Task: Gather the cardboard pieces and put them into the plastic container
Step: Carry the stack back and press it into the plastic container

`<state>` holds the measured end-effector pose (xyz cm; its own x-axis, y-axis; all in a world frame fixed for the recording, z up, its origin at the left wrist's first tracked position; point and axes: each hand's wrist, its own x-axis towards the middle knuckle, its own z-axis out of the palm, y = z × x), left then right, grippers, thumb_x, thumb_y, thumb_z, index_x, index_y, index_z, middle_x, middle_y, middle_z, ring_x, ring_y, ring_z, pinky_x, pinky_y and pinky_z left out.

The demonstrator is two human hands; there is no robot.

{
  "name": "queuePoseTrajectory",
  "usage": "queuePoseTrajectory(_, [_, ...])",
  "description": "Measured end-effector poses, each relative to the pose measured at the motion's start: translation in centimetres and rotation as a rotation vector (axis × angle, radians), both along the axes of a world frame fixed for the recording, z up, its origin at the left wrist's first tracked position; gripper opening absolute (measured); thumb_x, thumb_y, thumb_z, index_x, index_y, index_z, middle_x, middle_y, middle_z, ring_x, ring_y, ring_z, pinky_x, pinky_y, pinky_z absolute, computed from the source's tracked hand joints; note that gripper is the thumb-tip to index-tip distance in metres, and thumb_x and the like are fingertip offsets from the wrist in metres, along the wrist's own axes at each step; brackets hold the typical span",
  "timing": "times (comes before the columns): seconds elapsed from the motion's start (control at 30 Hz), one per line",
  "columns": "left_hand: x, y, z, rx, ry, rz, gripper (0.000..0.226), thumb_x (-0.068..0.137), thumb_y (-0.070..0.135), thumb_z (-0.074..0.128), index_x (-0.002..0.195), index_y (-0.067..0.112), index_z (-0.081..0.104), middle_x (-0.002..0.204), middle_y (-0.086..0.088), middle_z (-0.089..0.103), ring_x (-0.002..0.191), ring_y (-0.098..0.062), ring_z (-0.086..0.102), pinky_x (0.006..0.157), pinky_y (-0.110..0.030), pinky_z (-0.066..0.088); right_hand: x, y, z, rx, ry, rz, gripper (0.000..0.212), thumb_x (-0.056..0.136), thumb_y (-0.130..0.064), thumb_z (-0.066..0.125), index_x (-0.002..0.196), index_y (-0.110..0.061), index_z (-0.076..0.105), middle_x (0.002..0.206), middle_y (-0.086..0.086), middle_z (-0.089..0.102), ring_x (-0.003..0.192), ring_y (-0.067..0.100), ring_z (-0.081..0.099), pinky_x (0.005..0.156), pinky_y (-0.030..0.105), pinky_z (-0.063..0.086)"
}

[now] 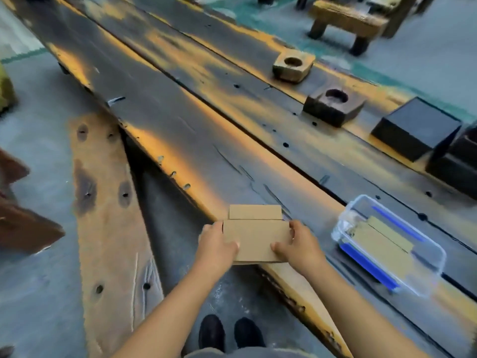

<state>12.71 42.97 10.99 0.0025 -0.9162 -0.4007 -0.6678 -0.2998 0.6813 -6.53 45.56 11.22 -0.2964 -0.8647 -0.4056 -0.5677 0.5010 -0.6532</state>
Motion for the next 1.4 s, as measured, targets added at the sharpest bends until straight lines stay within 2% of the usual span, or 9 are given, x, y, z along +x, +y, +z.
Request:
queuePoseTrajectory(0.13, [-1.4,-2.2,0.3,0.003,0.034,-0.183,0.043,0.078,0.021,0.069,0.119,0.015,0.06,0.119,-0.008,0.055,0.114,-0.029,0.055,0.102,-0.041,0.047,-0.5,1.4,0.7,-0.01,0.02,-0.198,0.041,0.075,-0.024,0.078,0.101,-0.031,0.046,0.089,-0.013,0.053,0.071,-0.001,0.05,0.055,0.017,0.036])
queuePoseTrajectory(0.33, [-4.3,-3.4,0.4,-0.022,0.04,-0.401,0.041,0.08,0.021,0.068,0.119,0.02,0.059,0.115,-0.005,0.052,0.112,-0.026,0.053,0.1,-0.038,0.047,-1.4,3.5,1.4,-0.039,0.01,-0.428,0.048,0.075,-0.018,0.079,0.117,-0.02,0.056,0.102,-0.004,0.059,0.084,0.012,0.056,0.062,0.024,0.04])
queuePoseTrajectory(0.53, [-10.5,-3.6,0.9,-0.004,0.06,-0.536,0.037,0.081,0.023,0.067,0.116,0.024,0.056,0.115,-0.004,0.048,0.106,-0.03,0.055,0.09,-0.05,0.055,-6.3,5.6,1.8,-0.075,0.027,-0.554,0.041,0.073,-0.016,0.077,0.107,-0.02,0.055,0.101,-0.001,0.062,0.071,0.0,0.051,0.054,0.017,0.035])
queuePoseTrajectory(0.67, [-15.9,-3.9,0.9,-0.038,0.028,-0.587,0.038,0.082,0.022,0.066,0.118,0.021,0.056,0.119,-0.004,0.049,0.115,-0.027,0.052,0.1,-0.046,0.048,-10.9,6.2,1.3,-0.081,0.028,-0.598,0.049,0.074,-0.019,0.076,0.118,-0.017,0.054,0.108,0.001,0.056,0.082,0.013,0.054,0.055,0.015,0.035])
queuePoseTrajectory(0.77, [-20.2,-3.7,0.9,-0.039,-0.007,-0.612,0.04,0.082,0.023,0.067,0.12,0.02,0.055,0.117,-0.004,0.049,0.115,-0.026,0.051,0.101,-0.041,0.046,-14.9,6.7,0.9,-0.083,0.003,-0.629,0.052,0.074,-0.019,0.076,0.121,-0.016,0.053,0.107,0.0,0.056,0.082,0.015,0.056,0.058,0.022,0.04])
queuePoseTrajectory(0.93, [-26.5,-3.4,0.6,-0.027,-0.036,-0.654,0.044,0.079,0.021,0.069,0.121,0.019,0.055,0.118,-0.006,0.052,0.116,-0.027,0.053,0.101,-0.039,0.046,-20.5,7.9,0.0,-0.082,-0.079,-0.707,0.044,0.078,-0.016,0.072,0.118,-0.02,0.054,0.085,-0.018,0.053,0.072,-0.001,0.053,0.055,0.012,0.036])
queuePoseTrajectory(1.13, [-31.5,-3.4,-0.3,0.025,-0.036,-0.689,0.049,0.079,0.017,0.067,0.126,0.02,0.053,0.123,-0.005,0.048,0.117,-0.026,0.053,0.102,-0.04,0.047,-24.7,8.7,-1.3,-0.034,-0.165,-0.794,0.036,0.08,-0.013,0.066,0.113,-0.021,0.054,0.1,-0.003,0.06,0.082,0.013,0.059,0.06,0.02,0.041])
queuePoseTrajectory(1.27, [-33.4,-4.6,-1.1,0.016,-0.045,-0.754,0.045,0.079,0.014,0.066,0.121,0.022,0.055,0.119,-0.004,0.049,0.114,-0.026,0.053,0.102,-0.039,0.047,-25.5,8.1,-2.6,-0.021,-0.182,-0.861,0.029,0.081,-0.011,0.065,0.104,-0.024,0.052,0.086,-0.01,0.057,0.075,0.004,0.055,0.056,0.021,0.04])
queuePoseTrajectory(1.4, [-34.5,-5.5,-2.1,0.038,-0.078,-0.807,0.043,0.08,0.009,0.059,0.12,0.023,0.058,0.117,-0.006,0.053,0.109,-0.028,0.056,0.097,-0.042,0.051,-25.7,7.4,-3.6,0.005,-0.168,-0.906,0.031,0.08,-0.006,0.063,0.105,-0.021,0.053,0.091,-0.004,0.06,0.078,0.012,0.058,0.057,0.019,0.039])
